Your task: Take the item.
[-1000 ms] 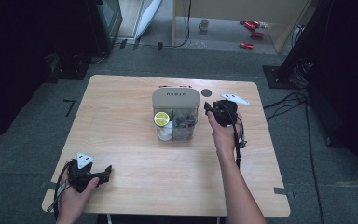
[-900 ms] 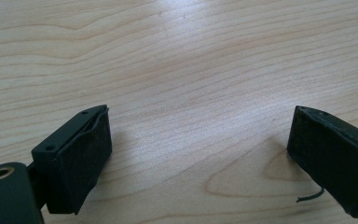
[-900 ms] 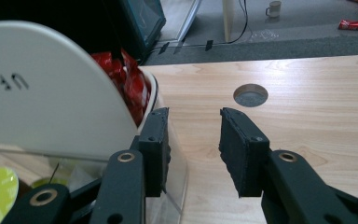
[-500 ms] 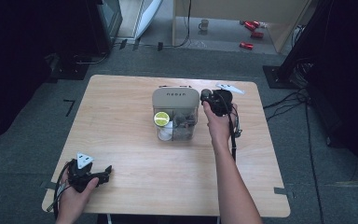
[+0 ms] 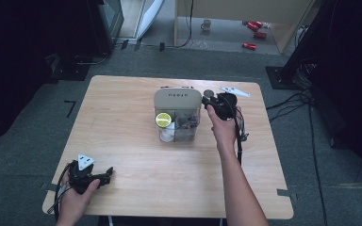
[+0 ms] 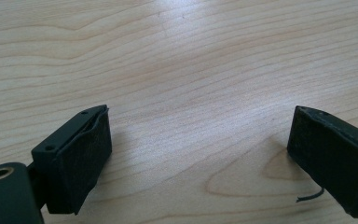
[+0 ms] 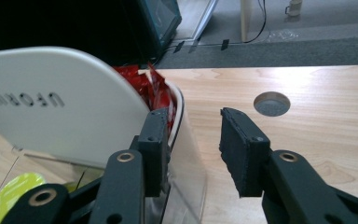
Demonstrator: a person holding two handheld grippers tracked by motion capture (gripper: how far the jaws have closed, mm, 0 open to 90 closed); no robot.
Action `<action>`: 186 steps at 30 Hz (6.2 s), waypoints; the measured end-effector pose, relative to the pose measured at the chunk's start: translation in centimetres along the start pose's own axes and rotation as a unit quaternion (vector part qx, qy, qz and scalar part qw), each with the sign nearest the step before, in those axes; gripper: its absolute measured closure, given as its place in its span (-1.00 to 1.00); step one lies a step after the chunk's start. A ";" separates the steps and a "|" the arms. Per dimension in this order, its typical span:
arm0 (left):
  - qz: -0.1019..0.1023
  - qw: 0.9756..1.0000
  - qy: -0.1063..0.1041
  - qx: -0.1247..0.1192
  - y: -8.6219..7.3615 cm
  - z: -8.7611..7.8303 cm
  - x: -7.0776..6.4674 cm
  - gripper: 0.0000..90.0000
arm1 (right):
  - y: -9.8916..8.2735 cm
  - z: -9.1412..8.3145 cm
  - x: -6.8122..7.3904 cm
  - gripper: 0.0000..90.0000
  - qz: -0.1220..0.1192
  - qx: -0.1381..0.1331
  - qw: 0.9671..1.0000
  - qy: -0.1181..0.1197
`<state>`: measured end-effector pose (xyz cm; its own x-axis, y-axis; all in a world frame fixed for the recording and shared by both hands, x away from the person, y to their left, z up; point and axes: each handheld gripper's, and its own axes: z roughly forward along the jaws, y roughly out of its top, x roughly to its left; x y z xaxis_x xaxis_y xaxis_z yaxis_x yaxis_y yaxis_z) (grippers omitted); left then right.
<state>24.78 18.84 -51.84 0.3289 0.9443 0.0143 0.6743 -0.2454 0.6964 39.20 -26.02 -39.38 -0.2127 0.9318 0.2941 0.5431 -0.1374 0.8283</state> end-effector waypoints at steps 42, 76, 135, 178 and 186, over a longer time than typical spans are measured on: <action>0.000 1.000 -0.001 0.000 0.0 0.0 0.0 -0.85 | -0.8 -0.2 1.3 0.22 -0.025 0.008 0.999 0.025; 0.000 1.000 -0.002 0.000 0.0 0.0 0.0 -0.85 | -1.8 2.3 6.3 0.28 -0.074 -0.018 0.997 -0.002; 0.002 1.000 -0.003 -0.001 0.0 0.0 0.0 -0.85 | 1.8 -6.7 9.1 0.53 -0.130 -0.233 0.959 -0.098; 0.002 1.000 -0.003 0.000 0.0 0.0 0.0 -0.85 | -10.0 -7.3 -1.4 0.53 -0.102 -0.126 0.977 -0.138; 0.002 1.000 -0.003 0.000 0.0 0.0 0.0 -0.85 | -9.3 -5.2 -2.9 0.55 -0.089 -0.126 0.978 -0.144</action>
<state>24.77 18.84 -51.84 0.3361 0.9417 0.0123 0.6730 -0.2493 0.6964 30.55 -29.18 -45.46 -0.0286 0.9994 0.0192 0.2933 -0.0100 0.9560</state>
